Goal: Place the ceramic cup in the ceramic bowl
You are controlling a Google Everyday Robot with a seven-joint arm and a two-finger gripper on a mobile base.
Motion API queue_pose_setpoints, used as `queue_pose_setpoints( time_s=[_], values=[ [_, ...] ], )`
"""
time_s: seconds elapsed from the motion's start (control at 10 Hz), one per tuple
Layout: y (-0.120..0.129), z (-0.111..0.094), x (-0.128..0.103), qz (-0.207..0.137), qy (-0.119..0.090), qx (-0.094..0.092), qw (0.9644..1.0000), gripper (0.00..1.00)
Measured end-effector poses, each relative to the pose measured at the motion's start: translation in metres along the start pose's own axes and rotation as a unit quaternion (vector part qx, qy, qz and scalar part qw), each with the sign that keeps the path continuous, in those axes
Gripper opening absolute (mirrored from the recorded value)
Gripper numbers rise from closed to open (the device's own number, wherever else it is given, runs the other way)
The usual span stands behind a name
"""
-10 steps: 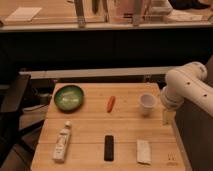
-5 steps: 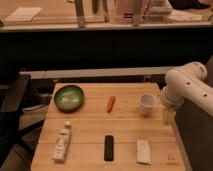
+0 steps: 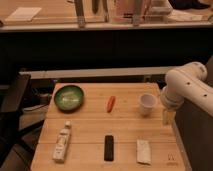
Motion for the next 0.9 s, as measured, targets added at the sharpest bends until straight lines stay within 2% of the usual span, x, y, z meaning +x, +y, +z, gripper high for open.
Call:
queue_pose_setpoints(
  time_s=[0.4, 0.6, 0.9],
  values=[
    [-0.001, 0.002, 0.000, -0.002, 0.000, 0.000, 1.0000, 0.80],
    [-0.020, 0.018, -0.012, -0.029, -0.002, 0.002, 0.9996, 0.80],
    [-0.025, 0.025, -0.016, -0.042, -0.001, 0.001, 0.9991, 0.80]
  ],
)
